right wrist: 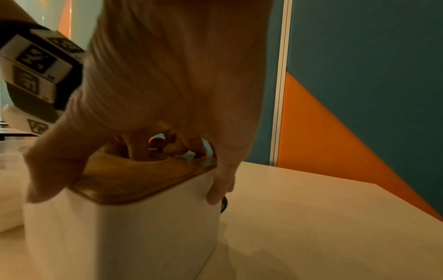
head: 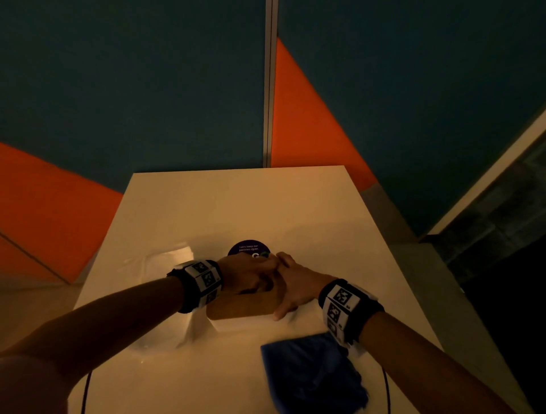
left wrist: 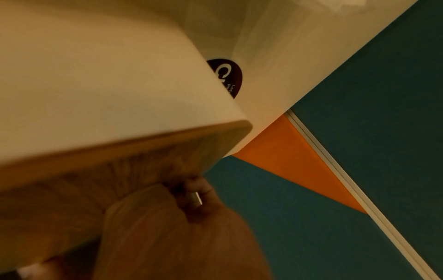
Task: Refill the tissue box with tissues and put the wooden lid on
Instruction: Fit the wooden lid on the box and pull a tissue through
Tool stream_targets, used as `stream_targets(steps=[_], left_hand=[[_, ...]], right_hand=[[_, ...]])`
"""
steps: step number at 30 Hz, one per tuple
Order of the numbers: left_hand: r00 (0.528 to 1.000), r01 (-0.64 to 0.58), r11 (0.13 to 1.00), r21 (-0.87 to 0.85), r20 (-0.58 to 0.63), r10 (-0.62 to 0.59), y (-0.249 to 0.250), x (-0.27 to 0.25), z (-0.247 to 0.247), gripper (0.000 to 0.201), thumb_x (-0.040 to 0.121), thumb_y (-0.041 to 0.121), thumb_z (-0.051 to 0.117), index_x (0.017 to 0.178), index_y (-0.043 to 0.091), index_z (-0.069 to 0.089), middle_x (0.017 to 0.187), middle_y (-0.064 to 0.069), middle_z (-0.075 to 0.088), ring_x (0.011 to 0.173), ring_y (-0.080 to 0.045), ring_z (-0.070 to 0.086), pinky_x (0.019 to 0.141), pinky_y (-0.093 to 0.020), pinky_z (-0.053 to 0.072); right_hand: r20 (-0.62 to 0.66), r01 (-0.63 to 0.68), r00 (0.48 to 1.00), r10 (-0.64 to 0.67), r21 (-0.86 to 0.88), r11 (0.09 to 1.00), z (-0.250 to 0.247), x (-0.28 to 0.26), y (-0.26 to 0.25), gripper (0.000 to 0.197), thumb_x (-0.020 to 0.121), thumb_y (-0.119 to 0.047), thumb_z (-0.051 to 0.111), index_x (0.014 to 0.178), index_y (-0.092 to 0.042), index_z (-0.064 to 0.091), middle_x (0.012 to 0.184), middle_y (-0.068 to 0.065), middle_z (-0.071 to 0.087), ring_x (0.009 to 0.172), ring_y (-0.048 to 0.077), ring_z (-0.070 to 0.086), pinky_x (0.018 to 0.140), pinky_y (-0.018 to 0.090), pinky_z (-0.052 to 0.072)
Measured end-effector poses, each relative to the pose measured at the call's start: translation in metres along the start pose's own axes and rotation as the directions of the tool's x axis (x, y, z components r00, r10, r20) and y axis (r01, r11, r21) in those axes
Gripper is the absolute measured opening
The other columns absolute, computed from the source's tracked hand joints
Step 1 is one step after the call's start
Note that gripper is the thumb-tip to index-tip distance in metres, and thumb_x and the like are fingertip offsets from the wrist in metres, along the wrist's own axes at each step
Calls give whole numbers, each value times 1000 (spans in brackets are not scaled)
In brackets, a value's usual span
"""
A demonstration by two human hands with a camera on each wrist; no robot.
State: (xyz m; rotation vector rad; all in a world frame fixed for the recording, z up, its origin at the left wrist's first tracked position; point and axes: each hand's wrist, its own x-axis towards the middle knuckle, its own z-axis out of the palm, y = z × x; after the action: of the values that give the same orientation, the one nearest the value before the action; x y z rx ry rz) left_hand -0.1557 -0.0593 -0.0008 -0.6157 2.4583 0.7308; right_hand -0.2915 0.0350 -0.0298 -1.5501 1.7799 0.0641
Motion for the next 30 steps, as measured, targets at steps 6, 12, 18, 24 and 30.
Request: stream_targets(steps=[6, 12, 18, 24, 30], left_hand=[[995, -93, 983, 160, -20, 97, -9, 4, -1, 34, 85, 40, 43, 118, 41, 33, 108, -3, 62, 80, -19, 58, 68, -32, 47], [964, -126, 913, 387, -168, 204, -11, -16, -5, 44, 94, 12, 48, 137, 8, 41, 143, -15, 43, 130, -29, 43, 96, -24, 40], [954, -199, 970, 143, -197, 225, -24, -30, 8, 30, 80, 28, 42, 87, 8, 63, 86, -8, 65, 72, -24, 63, 62, -31, 52], [888, -169, 985, 19, -432, 160, -16, -34, 9, 23, 86, 24, 48, 92, 4, 58, 80, -6, 61, 67, -14, 51, 60, -22, 37], [855, -168, 977, -130, -512, 79, -14, -32, 16, 21, 92, 17, 49, 102, 0, 53, 84, -8, 62, 72, -18, 54, 64, -25, 38]], right_hand=[[-11, 2, 1000, -2, 16, 1000, -1, 0, 0, 128, 54, -40, 88, 151, -26, 6, 157, -6, -5, 143, 26, 26, 115, 42, 33], [-15, -12, 1000, 12, -13, 1000, -5, -3, -6, 130, 52, -40, 89, 151, -24, 7, 155, -2, 5, 141, 29, 28, 114, 45, 33], [-17, -41, 999, 41, -47, 998, -7, -5, -11, 135, 51, -42, 89, 152, -21, 2, 151, 1, 12, 138, 30, 32, 111, 49, 36], [-15, -48, 999, 48, -43, 998, -6, -8, -12, 136, 55, -40, 88, 152, -19, -5, 156, 0, 4, 142, 30, 25, 114, 46, 32], [-20, -39, 999, 38, -48, 998, -6, -9, -13, 137, 55, -40, 88, 152, -17, -5, 156, 1, 5, 143, 29, 24, 115, 46, 32]])
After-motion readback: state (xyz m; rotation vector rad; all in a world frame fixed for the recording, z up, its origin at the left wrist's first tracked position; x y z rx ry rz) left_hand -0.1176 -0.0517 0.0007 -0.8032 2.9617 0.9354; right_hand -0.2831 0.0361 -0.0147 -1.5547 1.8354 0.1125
